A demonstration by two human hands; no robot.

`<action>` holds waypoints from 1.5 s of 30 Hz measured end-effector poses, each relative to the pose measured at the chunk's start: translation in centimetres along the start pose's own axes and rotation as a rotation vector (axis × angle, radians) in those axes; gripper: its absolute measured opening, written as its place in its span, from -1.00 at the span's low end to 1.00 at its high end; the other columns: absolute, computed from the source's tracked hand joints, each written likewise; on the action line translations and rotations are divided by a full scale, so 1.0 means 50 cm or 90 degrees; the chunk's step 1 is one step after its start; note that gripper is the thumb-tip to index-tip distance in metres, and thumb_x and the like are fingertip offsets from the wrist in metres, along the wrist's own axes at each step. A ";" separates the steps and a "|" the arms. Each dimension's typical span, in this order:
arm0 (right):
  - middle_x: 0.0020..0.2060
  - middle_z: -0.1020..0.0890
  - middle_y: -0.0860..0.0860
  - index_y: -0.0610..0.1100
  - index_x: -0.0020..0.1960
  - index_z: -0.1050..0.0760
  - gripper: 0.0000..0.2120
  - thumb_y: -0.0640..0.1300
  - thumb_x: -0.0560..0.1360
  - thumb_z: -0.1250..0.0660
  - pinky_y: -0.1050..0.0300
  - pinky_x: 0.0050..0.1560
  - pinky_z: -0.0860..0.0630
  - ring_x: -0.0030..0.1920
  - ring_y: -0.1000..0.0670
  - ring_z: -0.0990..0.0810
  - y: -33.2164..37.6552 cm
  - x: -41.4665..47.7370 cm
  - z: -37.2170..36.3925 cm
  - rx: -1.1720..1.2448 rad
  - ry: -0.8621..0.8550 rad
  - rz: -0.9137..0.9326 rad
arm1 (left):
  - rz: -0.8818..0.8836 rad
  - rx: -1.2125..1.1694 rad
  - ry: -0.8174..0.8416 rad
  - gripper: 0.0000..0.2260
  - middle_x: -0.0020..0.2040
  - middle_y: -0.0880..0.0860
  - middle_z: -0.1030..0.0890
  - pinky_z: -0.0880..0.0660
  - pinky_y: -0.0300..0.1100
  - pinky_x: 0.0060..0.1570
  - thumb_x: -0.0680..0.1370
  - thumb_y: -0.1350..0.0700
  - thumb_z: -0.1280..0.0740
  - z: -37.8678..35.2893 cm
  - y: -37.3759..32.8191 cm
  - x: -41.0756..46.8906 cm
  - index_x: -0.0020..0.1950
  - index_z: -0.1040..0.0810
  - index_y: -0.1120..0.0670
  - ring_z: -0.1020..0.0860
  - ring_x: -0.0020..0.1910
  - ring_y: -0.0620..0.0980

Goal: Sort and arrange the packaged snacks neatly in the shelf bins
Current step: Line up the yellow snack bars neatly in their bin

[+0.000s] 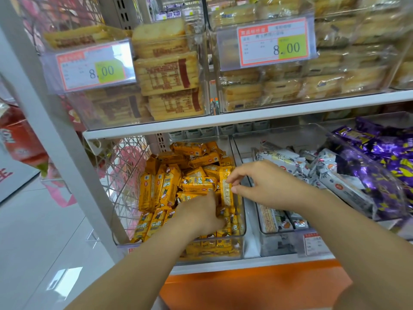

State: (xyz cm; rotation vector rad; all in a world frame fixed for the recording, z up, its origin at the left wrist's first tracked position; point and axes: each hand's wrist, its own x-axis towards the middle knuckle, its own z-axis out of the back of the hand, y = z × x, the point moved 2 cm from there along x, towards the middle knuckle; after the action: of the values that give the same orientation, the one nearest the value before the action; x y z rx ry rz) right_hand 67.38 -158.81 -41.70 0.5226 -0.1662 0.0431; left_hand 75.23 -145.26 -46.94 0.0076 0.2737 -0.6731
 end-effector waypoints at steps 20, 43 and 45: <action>-0.02 -0.60 0.15 0.03 0.10 -0.59 -0.83 -0.10 0.54 -0.29 0.15 0.11 -0.47 0.02 0.15 -0.51 -0.015 0.008 0.017 -0.027 -0.118 -0.033 | -0.101 -0.295 -0.222 -0.58 0.30 0.09 -0.33 -0.39 -0.23 0.03 0.44 0.11 -0.43 0.062 -0.016 0.073 0.28 -0.45 -0.01 -0.44 0.22 0.07; -0.04 -0.61 0.15 0.18 0.03 -0.48 -0.64 -0.23 0.42 -0.44 0.22 0.04 -0.55 -0.01 0.16 -0.60 0.005 0.021 -0.002 0.352 -0.124 -0.003 | -0.288 -0.674 -0.211 -0.63 0.11 -0.05 -0.57 -0.55 -0.18 0.03 0.48 0.12 -0.42 0.062 0.025 -0.044 0.22 -0.40 -0.09 -0.60 -0.06 -0.06; -0.07 -0.59 0.21 0.19 0.02 -0.47 -0.67 -0.19 0.43 -0.44 0.33 -0.02 -0.51 -0.02 0.22 -0.57 0.009 0.022 -0.011 0.251 -0.120 0.005 | -0.298 -0.646 -0.200 -0.62 0.05 0.02 -0.61 -0.53 -0.02 0.10 0.50 0.12 -0.41 0.050 0.019 -0.028 0.24 -0.39 -0.14 -0.59 0.01 0.01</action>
State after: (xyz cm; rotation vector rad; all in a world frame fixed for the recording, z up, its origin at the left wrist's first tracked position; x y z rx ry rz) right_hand 68.49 -158.13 -41.78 0.9208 -0.3483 0.0338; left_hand 75.36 -143.89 -44.25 -1.1520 0.2902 -0.9214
